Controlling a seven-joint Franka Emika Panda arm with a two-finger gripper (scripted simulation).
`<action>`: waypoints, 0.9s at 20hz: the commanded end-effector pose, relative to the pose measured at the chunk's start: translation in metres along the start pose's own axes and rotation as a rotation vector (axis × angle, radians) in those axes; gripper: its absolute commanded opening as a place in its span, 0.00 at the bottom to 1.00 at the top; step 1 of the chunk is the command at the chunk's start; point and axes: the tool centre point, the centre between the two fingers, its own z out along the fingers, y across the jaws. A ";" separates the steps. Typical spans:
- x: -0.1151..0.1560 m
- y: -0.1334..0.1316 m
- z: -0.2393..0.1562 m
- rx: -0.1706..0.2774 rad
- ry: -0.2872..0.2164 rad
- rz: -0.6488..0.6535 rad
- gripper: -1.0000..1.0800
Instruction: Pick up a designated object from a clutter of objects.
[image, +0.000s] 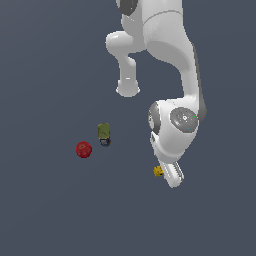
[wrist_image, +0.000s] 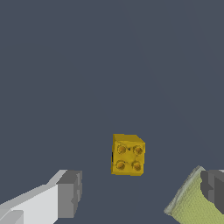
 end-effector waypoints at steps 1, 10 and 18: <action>-0.003 -0.002 0.006 0.001 0.001 0.032 0.96; -0.007 -0.004 0.014 0.003 0.003 0.077 0.96; -0.008 -0.003 0.031 0.002 0.003 0.074 0.96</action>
